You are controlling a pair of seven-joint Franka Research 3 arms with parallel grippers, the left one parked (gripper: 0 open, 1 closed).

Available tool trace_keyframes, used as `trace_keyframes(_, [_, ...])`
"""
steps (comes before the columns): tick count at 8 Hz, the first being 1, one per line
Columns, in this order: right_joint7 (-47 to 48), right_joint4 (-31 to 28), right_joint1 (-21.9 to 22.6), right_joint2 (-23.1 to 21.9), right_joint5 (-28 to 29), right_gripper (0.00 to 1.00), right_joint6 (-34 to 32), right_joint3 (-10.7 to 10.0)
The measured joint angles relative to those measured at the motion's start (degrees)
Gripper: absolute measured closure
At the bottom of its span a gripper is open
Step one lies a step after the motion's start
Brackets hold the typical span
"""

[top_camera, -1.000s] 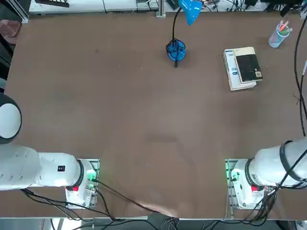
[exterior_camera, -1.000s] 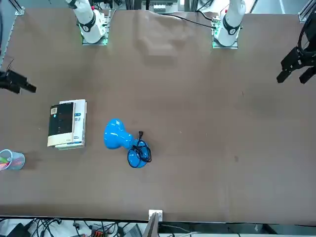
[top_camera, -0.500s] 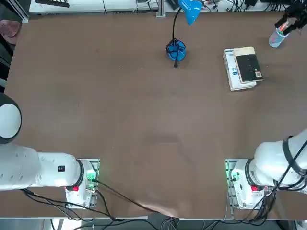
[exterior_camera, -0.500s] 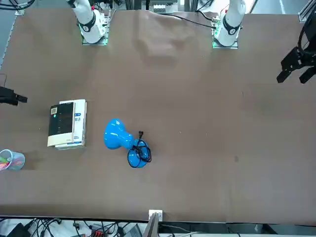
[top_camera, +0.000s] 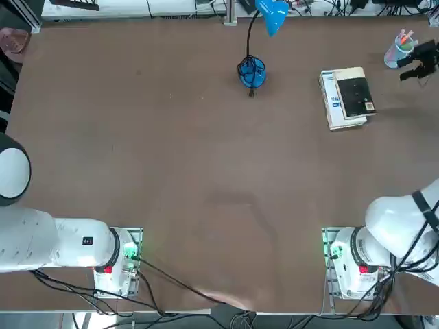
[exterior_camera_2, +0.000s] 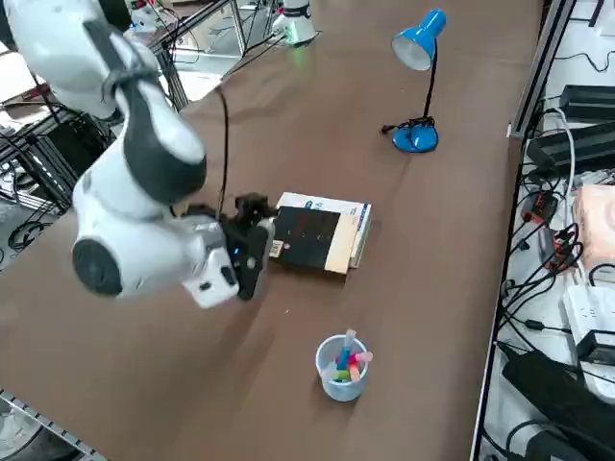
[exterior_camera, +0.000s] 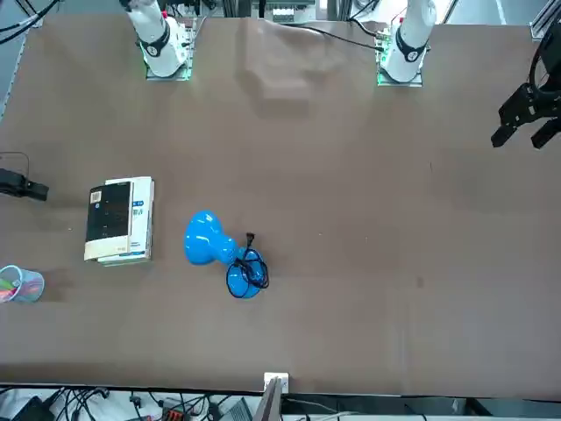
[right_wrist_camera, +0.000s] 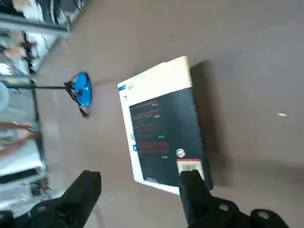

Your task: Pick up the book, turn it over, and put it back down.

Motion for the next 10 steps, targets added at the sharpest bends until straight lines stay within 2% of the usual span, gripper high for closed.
trace_keyframes(2, [-5.4,0.0,-2.8,4.3,2.8,0.00,-0.2,0.1])
trace_keyframes(4, [-10.4,0.0,-3.7,7.8,4.0,0.00,-0.3,0.2])
trace_keyframes(6, [-11.4,0.0,-3.9,10.2,5.3,0.01,-0.3,0.6])
trace_keyframes(8, [-10.4,0.0,-3.9,12.5,9.7,0.04,-0.3,1.0])
trace_keyframes(10, [-9.8,0.1,-3.9,14.7,10.8,0.04,-0.3,1.1])
